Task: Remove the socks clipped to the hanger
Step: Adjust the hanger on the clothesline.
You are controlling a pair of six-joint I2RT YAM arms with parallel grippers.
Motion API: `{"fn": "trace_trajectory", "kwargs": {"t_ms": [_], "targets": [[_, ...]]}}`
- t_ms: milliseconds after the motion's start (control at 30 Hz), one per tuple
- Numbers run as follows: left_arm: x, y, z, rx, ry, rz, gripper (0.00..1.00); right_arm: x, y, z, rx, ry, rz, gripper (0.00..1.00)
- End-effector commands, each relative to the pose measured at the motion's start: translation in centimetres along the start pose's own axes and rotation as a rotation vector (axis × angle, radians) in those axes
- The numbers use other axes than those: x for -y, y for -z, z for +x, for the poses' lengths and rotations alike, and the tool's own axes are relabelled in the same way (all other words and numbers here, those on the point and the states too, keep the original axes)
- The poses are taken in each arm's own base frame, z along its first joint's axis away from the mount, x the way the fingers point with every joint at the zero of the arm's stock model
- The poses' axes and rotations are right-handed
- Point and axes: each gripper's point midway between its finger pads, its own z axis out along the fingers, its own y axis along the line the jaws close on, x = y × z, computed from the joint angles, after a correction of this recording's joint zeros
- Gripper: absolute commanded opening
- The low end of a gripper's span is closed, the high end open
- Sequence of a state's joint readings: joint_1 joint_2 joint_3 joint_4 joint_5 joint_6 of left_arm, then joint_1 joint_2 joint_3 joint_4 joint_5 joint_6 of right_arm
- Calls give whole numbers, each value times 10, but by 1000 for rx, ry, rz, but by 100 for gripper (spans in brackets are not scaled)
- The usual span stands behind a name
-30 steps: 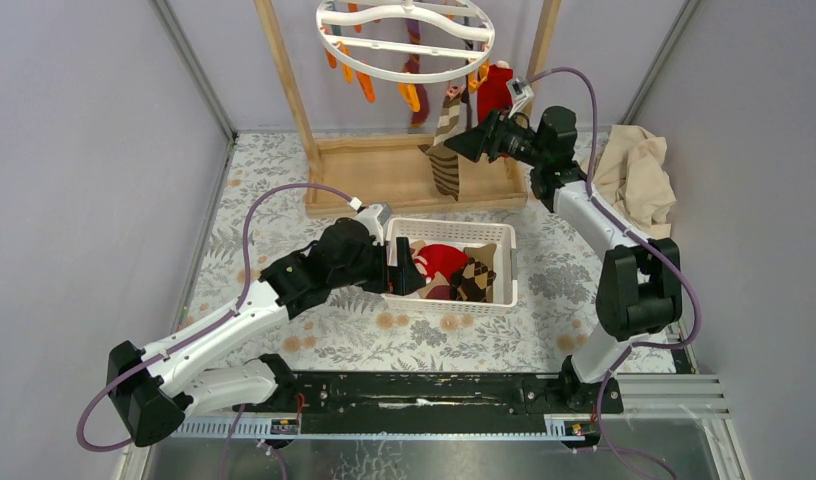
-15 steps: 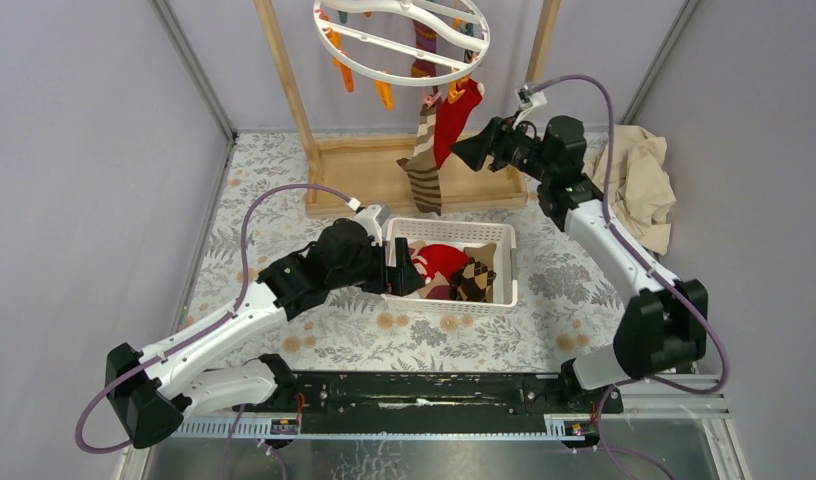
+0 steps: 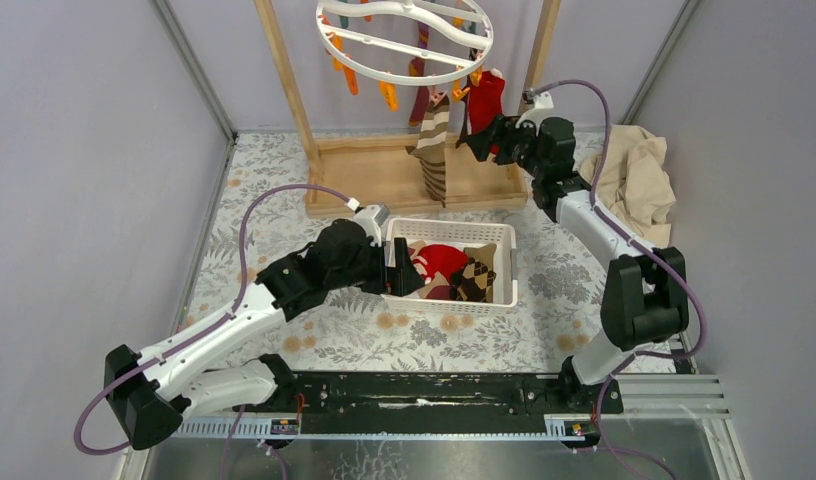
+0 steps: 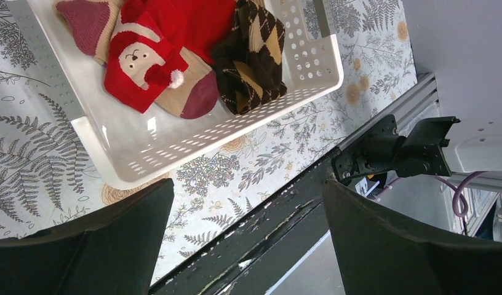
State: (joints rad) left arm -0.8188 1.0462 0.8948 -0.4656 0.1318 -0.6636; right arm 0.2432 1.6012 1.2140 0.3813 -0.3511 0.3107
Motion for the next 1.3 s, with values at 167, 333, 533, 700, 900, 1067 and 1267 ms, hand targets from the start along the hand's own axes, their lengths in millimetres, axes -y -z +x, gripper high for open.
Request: {"fn": "trace_trajectory", "kwargs": {"t_ms": [167, 333, 533, 700, 900, 1067, 1267], "targets": [[6, 5, -8, 26, -27, 8, 99, 43, -8, -76, 232, 48, 43, 80], [6, 1, -9, 17, -35, 2, 99, 21, -28, -73, 184, 29, -145, 80], [4, -1, -8, 10, -37, -5, 99, 10, -28, -67, 175, 1, -207, 78], [4, -1, -6, 5, -35, -5, 99, 9, -15, -61, 185, -3, -186, 76], [5, -2, -6, 1, -34, -3, 99, -7, -9, -55, 154, -15, -274, 73], [5, -3, -6, 0, -32, -1, 99, -15, -5, -54, 142, -11, -306, 71], [4, -6, -4, -5, -31, 2, 99, -25, 9, -49, 122, 7, -335, 71]]}}
